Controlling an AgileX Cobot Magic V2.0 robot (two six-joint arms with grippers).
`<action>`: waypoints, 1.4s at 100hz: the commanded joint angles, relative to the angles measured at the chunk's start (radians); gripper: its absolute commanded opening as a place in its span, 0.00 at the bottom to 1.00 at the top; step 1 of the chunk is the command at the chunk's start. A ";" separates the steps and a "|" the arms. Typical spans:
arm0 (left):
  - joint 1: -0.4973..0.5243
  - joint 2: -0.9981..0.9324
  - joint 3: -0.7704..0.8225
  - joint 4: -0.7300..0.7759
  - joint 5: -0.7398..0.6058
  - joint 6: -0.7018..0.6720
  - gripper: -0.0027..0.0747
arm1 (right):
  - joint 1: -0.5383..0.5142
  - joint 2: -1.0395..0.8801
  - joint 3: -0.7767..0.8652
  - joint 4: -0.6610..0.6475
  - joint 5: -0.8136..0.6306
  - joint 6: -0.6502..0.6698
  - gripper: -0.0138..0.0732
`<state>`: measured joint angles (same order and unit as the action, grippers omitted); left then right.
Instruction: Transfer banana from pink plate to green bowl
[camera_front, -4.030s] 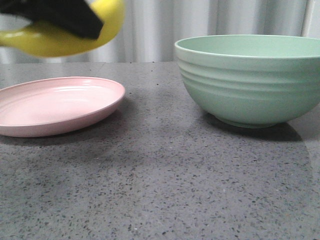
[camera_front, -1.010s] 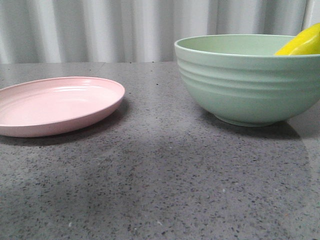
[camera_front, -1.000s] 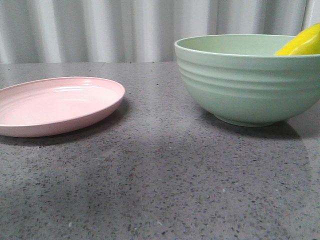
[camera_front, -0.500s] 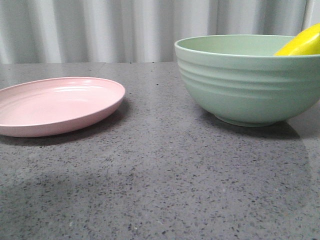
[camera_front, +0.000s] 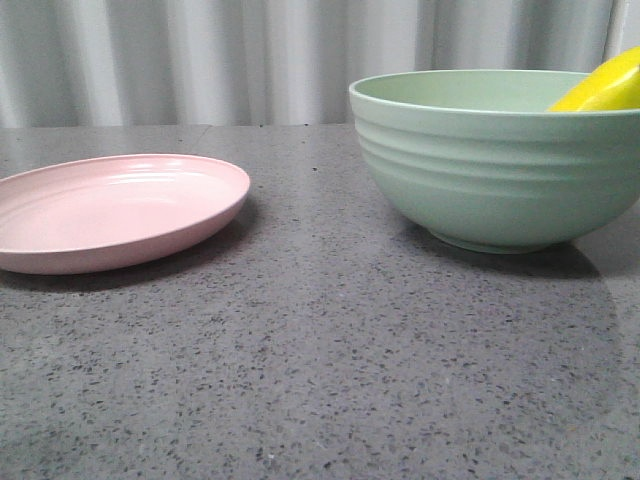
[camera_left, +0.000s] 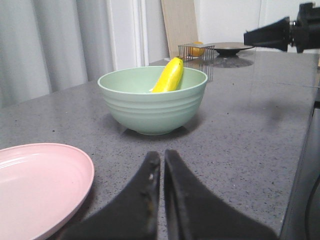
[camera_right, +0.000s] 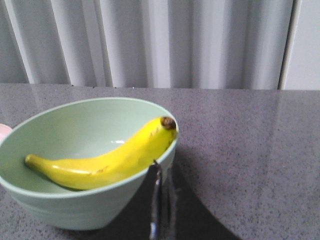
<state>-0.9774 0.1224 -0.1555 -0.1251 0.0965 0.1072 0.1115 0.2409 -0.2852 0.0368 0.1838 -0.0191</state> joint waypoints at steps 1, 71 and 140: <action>-0.006 -0.003 -0.018 -0.011 -0.086 -0.007 0.01 | -0.008 -0.017 0.008 -0.012 -0.091 -0.010 0.08; 0.061 -0.003 0.055 0.004 -0.147 -0.005 0.01 | -0.008 -0.017 0.068 -0.012 -0.078 -0.010 0.08; 0.861 -0.114 0.183 0.135 -0.078 -0.209 0.01 | -0.008 -0.017 0.068 -0.012 -0.078 -0.010 0.08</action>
<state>-0.1672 0.0357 0.0009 0.0129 -0.0269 -0.0883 0.1115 0.2169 -0.1925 0.0346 0.1829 -0.0200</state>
